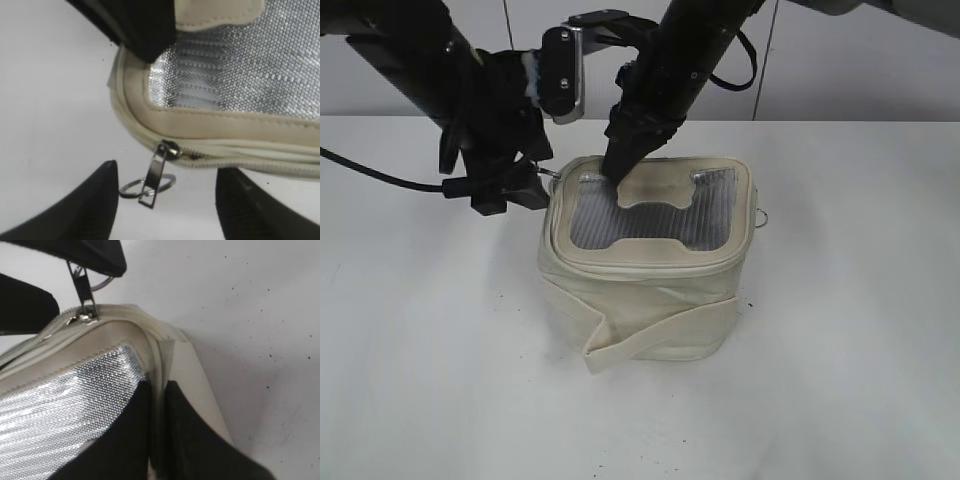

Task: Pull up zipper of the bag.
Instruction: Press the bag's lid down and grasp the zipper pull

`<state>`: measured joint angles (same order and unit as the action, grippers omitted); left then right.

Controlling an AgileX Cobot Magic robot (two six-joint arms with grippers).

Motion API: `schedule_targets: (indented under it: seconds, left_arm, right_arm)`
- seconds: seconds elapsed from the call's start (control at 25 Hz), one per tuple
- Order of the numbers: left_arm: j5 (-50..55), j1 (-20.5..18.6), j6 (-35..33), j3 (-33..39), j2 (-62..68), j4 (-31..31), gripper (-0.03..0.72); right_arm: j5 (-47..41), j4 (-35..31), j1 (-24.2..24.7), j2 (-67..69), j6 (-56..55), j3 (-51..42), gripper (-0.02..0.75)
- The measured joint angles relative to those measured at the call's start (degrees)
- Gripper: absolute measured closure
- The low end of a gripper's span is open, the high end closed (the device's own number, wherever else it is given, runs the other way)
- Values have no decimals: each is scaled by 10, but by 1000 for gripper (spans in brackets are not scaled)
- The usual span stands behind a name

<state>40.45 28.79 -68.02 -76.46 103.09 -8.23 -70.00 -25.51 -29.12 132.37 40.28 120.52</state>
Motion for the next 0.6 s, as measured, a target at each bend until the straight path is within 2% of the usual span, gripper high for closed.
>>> schedule_targets:
  seconds: [0.12,0.28,0.36,0.6]
  left_arm:
    - [1,1,0,0,2,0,286]
    - [4,1,0,0,3,11,455]
    - [9,2,2,0,5,24,517]
    - [25,2,34,0,6,61,564]
  right_arm:
    - [0,1,0,0,0,0,690]
    - [0,1,0,0,0,0,690]
    - [0,0,0,0,-1,0,690]
    - [0,0,0,0,-1,0,690]
